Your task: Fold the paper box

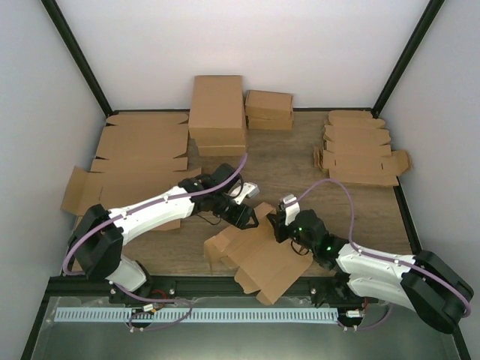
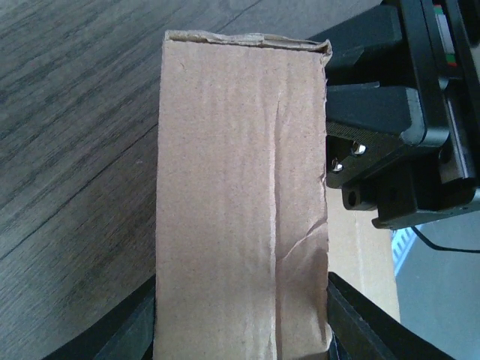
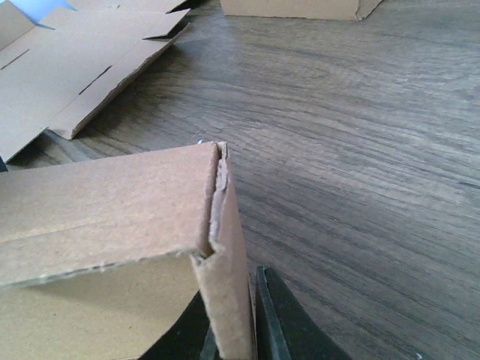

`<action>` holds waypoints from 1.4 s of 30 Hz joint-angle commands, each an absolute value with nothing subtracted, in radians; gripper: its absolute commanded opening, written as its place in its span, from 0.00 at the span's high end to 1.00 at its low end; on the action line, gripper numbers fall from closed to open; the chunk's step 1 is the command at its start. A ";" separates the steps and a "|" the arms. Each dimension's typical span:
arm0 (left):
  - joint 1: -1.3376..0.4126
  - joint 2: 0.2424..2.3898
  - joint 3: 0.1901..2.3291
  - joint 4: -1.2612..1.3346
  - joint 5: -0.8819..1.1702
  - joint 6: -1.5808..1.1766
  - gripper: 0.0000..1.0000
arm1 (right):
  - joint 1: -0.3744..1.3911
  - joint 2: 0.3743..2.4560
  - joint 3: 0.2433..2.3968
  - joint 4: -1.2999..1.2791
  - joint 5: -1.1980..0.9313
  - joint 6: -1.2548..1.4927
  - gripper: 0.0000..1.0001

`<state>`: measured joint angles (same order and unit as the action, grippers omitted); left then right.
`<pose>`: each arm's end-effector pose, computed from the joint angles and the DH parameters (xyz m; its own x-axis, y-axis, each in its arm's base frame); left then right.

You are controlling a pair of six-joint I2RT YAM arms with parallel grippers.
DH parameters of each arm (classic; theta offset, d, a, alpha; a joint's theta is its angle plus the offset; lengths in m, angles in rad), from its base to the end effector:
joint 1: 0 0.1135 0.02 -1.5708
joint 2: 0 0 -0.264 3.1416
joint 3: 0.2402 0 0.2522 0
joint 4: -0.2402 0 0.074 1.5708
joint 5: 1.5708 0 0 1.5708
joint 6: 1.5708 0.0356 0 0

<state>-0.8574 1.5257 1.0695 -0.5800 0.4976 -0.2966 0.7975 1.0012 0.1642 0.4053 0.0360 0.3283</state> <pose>0.1888 -0.2441 0.2326 -0.7792 0.5079 -0.3672 0.6231 0.5642 -0.5417 0.1307 0.1320 0.1482 -0.4999 -0.0508 -0.8646 -0.5611 0.7795 0.2786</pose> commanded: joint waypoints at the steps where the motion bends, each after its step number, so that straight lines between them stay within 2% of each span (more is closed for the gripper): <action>1: -0.864 1.529 1.093 -0.539 0.600 -0.326 0.48 | 0.810 1.013 0.185 0.438 0.203 0.330 0.90; 4: -0.864 1.529 1.093 -0.535 0.609 -0.330 0.47 | 0.810 1.014 0.186 0.437 0.219 0.330 0.91; 6: -0.865 1.527 1.098 -0.535 0.611 -0.332 0.43 | 0.810 1.014 0.186 0.439 0.224 0.332 0.91; 15: -0.859 1.405 1.112 -0.498 0.542 -0.372 0.14 | 0.810 0.949 0.181 0.399 0.239 0.416 0.99; 18: -0.859 1.314 1.119 -0.516 0.444 -0.379 0.09 | 0.810 0.919 0.186 0.369 0.256 0.477 0.99; 21: -0.858 1.204 1.145 -0.596 0.260 -0.389 0.05 | 0.810 0.896 0.205 0.325 0.293 0.546 0.99; 24: -0.859 1.078 1.144 -0.650 0.129 -0.405 0.02 | 0.809 0.877 0.225 0.296 0.314 0.622 0.99; 28: -0.859 0.905 1.108 -0.664 0.051 -0.471 0.00 | 0.808 0.878 0.275 0.203 0.385 0.815 0.99; 33: -0.859 0.784 1.093 -0.738 -0.031 -0.700 0.00 | 0.808 0.901 0.296 0.215 0.478 1.018 0.99; 37: -0.860 0.685 0.997 -0.662 0.071 -0.875 0.01 | 0.808 0.968 0.350 0.200 0.581 1.119 0.99; 42: -0.866 0.713 0.913 -0.582 0.165 -0.876 0.07 | 0.809 1.072 0.412 0.212 0.615 1.123 0.99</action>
<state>-0.8585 0.6743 0.9554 -0.6350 0.0917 -0.8104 0.8101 1.0195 0.3344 0.1944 0.5110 1.0515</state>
